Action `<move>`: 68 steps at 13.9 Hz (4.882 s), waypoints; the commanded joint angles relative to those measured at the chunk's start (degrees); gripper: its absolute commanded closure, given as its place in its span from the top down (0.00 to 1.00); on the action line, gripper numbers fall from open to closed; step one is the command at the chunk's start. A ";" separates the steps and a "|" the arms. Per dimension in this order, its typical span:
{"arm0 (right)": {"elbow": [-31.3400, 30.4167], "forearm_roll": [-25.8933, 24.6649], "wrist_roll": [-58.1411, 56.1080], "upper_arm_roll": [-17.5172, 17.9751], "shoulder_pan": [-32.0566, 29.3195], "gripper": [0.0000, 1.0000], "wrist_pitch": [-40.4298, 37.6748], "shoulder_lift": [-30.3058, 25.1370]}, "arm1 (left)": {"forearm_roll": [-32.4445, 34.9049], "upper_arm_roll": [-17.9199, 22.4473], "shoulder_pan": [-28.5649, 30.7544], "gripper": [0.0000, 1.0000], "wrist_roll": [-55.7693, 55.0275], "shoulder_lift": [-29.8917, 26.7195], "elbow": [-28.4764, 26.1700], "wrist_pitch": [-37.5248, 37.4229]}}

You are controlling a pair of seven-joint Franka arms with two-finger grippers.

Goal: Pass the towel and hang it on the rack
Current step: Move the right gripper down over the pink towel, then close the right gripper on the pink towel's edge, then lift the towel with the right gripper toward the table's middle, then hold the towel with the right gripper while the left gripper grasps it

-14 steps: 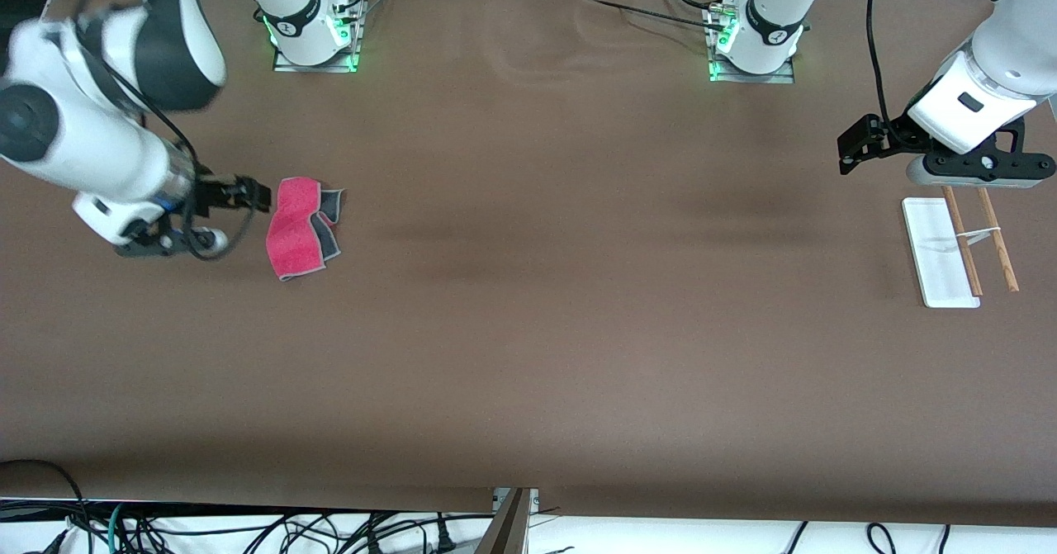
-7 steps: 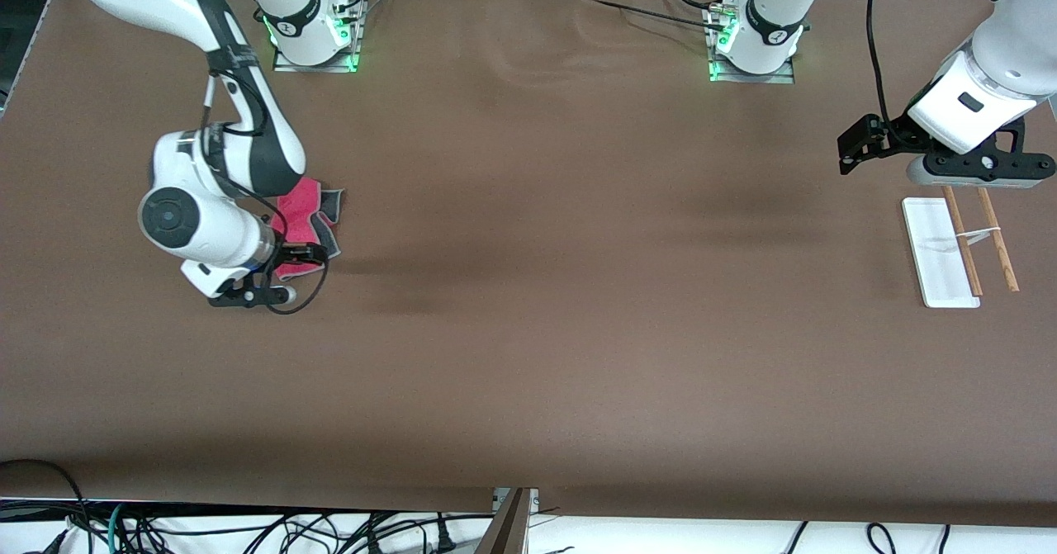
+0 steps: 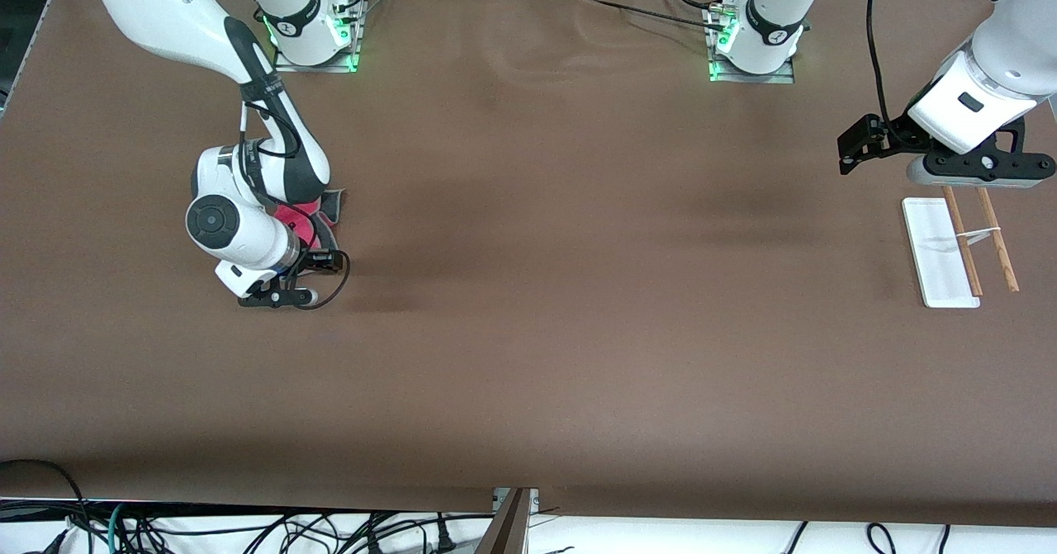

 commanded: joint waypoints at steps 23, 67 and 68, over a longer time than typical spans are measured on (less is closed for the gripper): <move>-3.53 0.43 0.50 0.31 -0.27 0.01 0.80 -3.78 | 0.97 -0.33 0.46 1.00 1.20 -0.15 0.59 -0.78; 43.77 83.49 86.55 3.83 23.11 0.00 -10.05 -1.77 | -52.80 -1.82 -0.42 1.00 51.27 12.16 -0.81 -2.01; 43.77 83.49 86.55 3.83 23.55 0.00 -9.43 -1.68 | -53.87 -2.26 -0.42 1.00 52.95 11.98 -1.25 -2.01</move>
